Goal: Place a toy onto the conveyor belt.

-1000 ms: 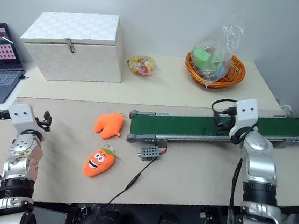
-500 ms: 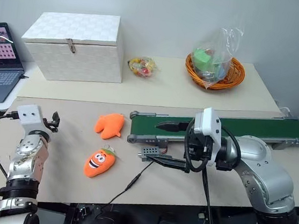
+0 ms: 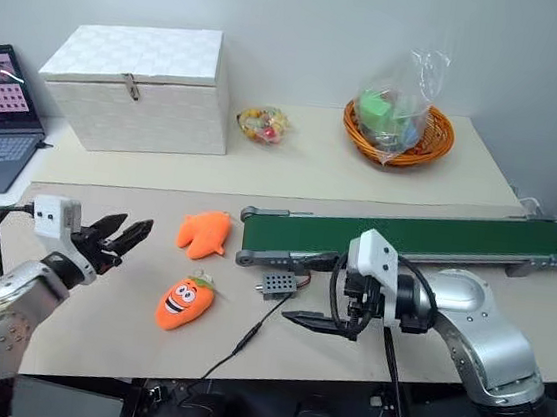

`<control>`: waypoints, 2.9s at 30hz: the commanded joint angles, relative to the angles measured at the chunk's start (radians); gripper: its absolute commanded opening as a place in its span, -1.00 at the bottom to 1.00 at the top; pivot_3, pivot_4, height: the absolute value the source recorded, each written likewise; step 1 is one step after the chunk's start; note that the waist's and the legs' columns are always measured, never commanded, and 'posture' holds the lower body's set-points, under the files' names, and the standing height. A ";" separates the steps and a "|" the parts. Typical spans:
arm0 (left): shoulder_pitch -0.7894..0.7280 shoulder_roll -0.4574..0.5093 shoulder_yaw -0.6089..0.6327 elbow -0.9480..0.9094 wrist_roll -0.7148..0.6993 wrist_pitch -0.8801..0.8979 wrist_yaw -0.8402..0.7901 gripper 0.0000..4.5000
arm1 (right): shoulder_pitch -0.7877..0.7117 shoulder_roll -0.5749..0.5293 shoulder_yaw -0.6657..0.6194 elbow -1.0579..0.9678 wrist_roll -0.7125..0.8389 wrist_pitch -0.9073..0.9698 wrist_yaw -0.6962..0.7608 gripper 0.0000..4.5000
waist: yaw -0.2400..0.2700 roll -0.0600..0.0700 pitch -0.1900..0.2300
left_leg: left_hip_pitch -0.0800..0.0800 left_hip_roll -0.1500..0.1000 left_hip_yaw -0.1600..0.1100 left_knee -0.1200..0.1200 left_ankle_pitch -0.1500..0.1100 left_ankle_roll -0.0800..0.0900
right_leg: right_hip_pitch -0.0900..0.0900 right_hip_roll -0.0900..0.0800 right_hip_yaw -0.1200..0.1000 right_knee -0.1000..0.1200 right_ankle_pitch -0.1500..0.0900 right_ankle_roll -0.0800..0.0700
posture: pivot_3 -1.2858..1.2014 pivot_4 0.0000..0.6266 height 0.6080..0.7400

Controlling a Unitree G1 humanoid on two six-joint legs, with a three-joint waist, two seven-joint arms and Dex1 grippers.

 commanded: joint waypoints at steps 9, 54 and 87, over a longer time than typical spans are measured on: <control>0.080 0.091 -0.166 0.008 0.237 -0.150 -0.055 0.41 | -0.007 0.006 -0.025 -0.018 -0.007 -0.029 -0.001 1.00 | 0.003 0.000 0.000 | 0.000 -0.001 0.000 -0.001 0.000 0.000 | 0.001 0.000 0.000 -0.002 0.000 0.000 | 0.03 -0.52 1.00; 0.124 0.049 -0.391 0.209 0.400 -0.293 -0.222 0.41 | 0.019 -0.018 -0.091 -0.065 0.029 0.006 -0.070 1.00 | 0.023 0.001 0.000 | 0.000 0.002 0.000 -0.001 0.000 0.001 | 0.004 0.000 -0.002 -0.007 -0.001 0.002 | 0.03 -0.52 1.00; -0.106 0.010 -0.277 0.062 0.445 -0.330 -0.081 -0.98 | 0.007 -0.007 -0.070 -0.030 0.009 -0.010 -0.071 1.00 | 0.026 0.001 0.000 | -0.001 0.001 -0.001 -0.001 0.000 0.001 | 0.004 0.000 -0.002 -0.008 0.000 0.000 | 0.03 -0.52 1.00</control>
